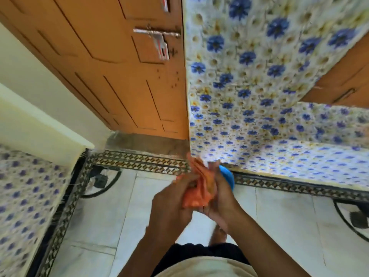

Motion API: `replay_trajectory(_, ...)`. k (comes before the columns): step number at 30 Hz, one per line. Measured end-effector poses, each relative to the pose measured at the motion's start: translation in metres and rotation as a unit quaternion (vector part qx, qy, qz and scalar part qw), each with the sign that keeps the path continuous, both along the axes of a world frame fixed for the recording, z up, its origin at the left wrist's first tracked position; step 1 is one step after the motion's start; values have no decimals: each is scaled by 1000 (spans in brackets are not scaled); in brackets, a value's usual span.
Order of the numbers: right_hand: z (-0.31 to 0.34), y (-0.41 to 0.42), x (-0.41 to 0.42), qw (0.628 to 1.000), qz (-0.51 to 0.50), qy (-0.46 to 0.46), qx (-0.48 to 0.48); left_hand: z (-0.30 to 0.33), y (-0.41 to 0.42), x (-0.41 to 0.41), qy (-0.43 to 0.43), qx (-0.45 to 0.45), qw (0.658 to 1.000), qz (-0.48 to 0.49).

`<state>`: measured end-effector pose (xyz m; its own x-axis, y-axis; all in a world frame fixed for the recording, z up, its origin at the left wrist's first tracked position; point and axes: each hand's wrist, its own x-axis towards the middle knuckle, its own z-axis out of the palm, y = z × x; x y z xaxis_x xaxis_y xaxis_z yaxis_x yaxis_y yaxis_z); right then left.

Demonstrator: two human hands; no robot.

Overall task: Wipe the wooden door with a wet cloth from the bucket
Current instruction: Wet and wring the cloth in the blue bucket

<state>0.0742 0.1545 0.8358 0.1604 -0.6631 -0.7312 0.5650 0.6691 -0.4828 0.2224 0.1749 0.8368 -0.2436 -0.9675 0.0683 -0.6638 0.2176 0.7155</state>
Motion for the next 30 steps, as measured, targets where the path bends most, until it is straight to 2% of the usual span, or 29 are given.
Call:
replay_trajectory(2, 13, -12, 21, 996, -56, -70, 10, 2, -11, 29, -26, -48, 997, -62)
replay_trajectory(5, 28, -28, 56, 992, -86, -88, -9, 10, -30, 77, -44, -113, 984, -134)
replay_trajectory(8, 36, -40, 102, 988, -121, -79, -46, 26, -50, 131, -31, -104, 976, -190)
replay_trajectory(11, 45, -49, 141, 981, -150, -95, -74, 38, -67, 170, -7, -70, 980, -188)
replay_trajectory(16, 48, -68, 184, 977, -169, -106, -77, 35, -105, 202, -104, -185, 955, -209)
replay_trajectory(20, 49, -87, 192, 976, -158, -119, -93, 29, -132, 209, -72, -241, 947, -198)
replay_trajectory(22, 49, -100, 193, 976, -152, -121, -99, 29, -144, 206, -8, -214, 963, -165)
replay_trajectory(25, 48, -127, 193, 975, -149, -119, -114, 33, -170, 200, 101, -111, 983, -104)
replay_trajectory(27, 47, -147, 193, 976, -136, -126, -118, 36, -194, 197, 79, -80, 990, -89)
replay_trajectory(30, 45, -173, 193, 977, -126, -125, -116, 39, -231, 193, -41, -122, 986, -109)
